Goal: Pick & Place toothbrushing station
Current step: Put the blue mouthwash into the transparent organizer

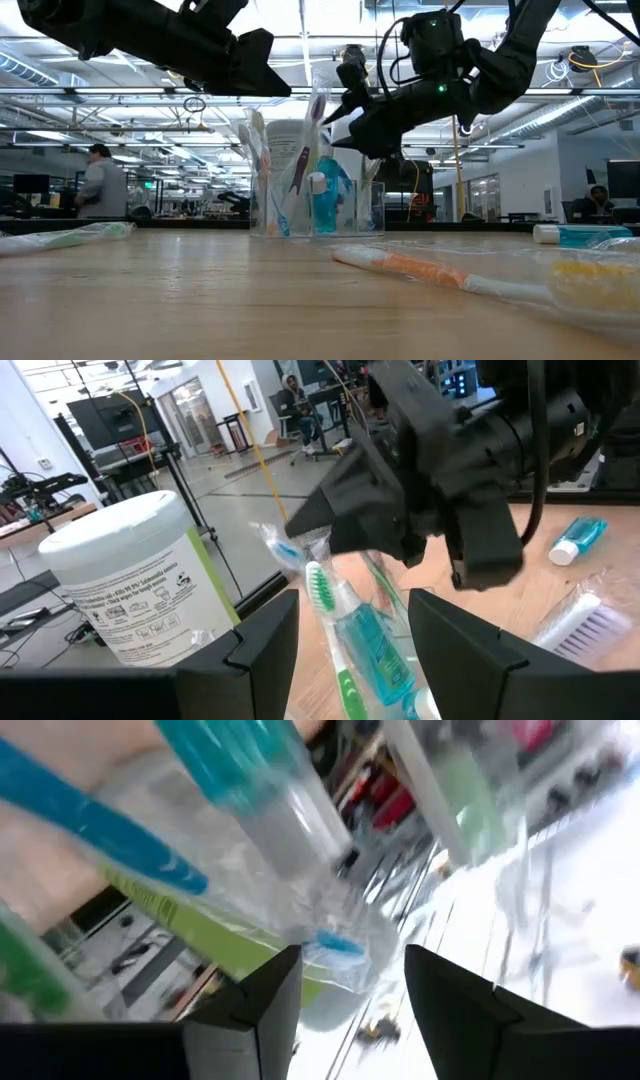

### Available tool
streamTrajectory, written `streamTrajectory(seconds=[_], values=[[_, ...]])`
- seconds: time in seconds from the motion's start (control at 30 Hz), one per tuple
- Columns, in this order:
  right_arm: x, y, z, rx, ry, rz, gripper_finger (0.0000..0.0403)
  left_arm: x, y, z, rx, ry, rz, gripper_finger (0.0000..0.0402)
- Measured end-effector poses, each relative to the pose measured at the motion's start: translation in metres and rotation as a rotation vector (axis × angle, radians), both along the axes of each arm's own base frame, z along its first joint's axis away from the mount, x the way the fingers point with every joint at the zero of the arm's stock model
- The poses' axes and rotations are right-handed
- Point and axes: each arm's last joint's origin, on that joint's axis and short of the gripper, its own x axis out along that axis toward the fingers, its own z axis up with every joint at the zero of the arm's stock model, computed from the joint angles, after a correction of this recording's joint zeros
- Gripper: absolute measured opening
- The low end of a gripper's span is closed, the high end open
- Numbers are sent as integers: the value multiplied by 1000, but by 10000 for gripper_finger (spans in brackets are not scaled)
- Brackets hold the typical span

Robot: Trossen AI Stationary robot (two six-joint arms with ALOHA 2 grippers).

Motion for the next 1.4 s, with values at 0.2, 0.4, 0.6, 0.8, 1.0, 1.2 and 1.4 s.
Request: streamTrajectory(seconds=[0.2, 0.4, 0.6, 0.8, 1.0, 1.2, 1.4], values=[[-1, -1, 8, 153, -200, -62, 169, 0, 0, 0, -7, -6, 1, 196], [1, 11, 7, 309, -285, -11, 169, 0, 0, 0, -22, -19, 1, 196], [2, 25, 4, 400, -314, -6, 169, 0, 0, 0, -21, -18, 1, 195], [1, 35, 4, 523, -438, -96, 169, 0, 0, 0, -21, -18, 1, 196], [1, 52, -2, 684, -516, -140, 169, 0, 0, 0, -39, -34, 3, 196], [-1, 73, -4, 808, -586, -142, 169, 0, -3, 0, -61, -52, -6, 195], [-11, 84, 4, 1017, -603, -158, 169, 1, -7, 0, -99, -58, -128, 196]])
